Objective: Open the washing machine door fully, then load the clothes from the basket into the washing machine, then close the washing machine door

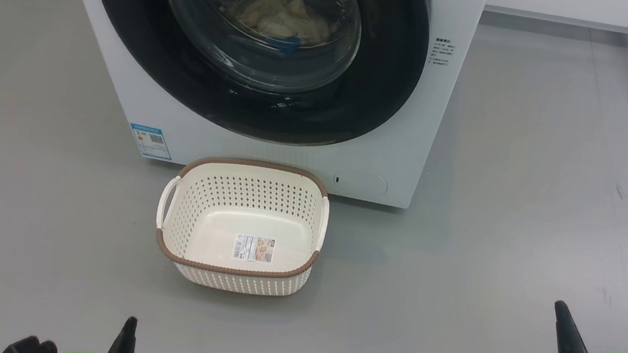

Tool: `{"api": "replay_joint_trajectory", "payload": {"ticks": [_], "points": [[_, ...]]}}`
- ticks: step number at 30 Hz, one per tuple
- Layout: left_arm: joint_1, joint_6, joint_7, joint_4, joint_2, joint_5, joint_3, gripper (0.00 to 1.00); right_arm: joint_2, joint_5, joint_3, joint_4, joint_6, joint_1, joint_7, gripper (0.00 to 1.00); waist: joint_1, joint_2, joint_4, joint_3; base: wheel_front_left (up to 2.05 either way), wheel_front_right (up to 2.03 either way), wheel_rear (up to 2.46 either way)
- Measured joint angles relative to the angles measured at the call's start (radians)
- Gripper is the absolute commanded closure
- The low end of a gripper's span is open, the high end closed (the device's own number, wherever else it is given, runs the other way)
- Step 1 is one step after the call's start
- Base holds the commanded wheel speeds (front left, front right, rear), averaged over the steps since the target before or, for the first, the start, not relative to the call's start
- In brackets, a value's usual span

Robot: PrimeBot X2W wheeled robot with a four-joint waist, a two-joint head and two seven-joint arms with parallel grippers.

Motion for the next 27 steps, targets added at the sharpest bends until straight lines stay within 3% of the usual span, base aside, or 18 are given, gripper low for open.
{"api": "replay_joint_trajectory", "payload": {"ticks": [27], "points": [[-0.024,-0.037,0.062,-0.039,-0.026,-0.247,0.091,1.00,-0.003,0.296,0.007,0.001,0.000,-0.039,0.044,1.00,0.0000,0.0000,-0.024,-0.009,0.00,0.00,0.00]]}}
